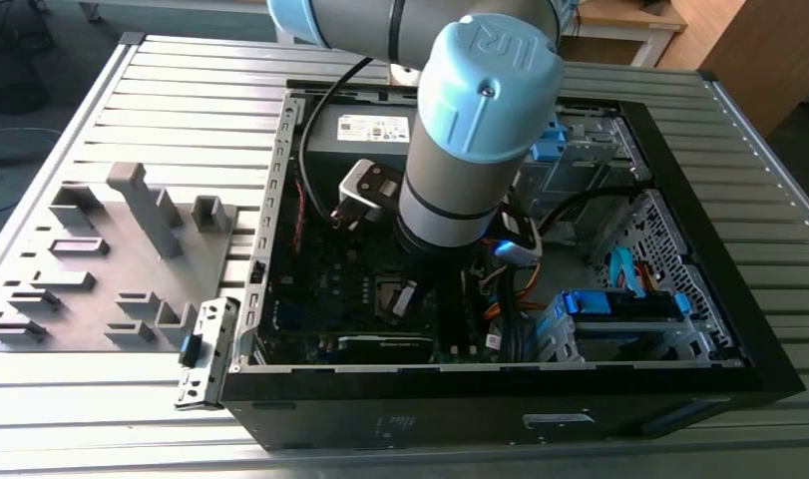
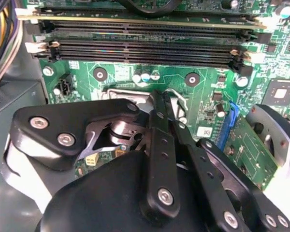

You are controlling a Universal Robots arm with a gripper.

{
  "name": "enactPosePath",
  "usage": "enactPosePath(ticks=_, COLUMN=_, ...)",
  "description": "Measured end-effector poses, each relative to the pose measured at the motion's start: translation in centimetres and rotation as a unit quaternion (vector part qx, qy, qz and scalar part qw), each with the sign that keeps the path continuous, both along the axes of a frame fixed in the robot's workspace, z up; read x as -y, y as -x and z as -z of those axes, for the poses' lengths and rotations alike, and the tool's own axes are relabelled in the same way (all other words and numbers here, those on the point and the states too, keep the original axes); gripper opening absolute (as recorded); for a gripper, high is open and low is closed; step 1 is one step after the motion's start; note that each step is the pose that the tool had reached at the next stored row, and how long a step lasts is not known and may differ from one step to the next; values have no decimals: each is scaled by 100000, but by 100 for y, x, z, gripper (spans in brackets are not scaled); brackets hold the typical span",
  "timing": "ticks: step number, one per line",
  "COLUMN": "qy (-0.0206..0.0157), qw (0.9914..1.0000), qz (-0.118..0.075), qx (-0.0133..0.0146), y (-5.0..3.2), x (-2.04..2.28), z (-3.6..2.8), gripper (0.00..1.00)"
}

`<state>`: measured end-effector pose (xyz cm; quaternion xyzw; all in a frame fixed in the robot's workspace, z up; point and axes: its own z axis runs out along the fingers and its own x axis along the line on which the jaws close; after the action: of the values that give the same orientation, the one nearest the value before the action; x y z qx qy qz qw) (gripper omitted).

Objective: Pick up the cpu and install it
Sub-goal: 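Install the first cpu locking lever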

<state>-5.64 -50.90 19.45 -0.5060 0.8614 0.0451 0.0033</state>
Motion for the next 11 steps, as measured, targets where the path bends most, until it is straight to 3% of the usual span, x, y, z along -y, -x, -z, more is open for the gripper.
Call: enactPosePath(ticks=11, qy=81, qw=100000, qz=-1, qx=24, y=-43, x=0, z=46, gripper=12)
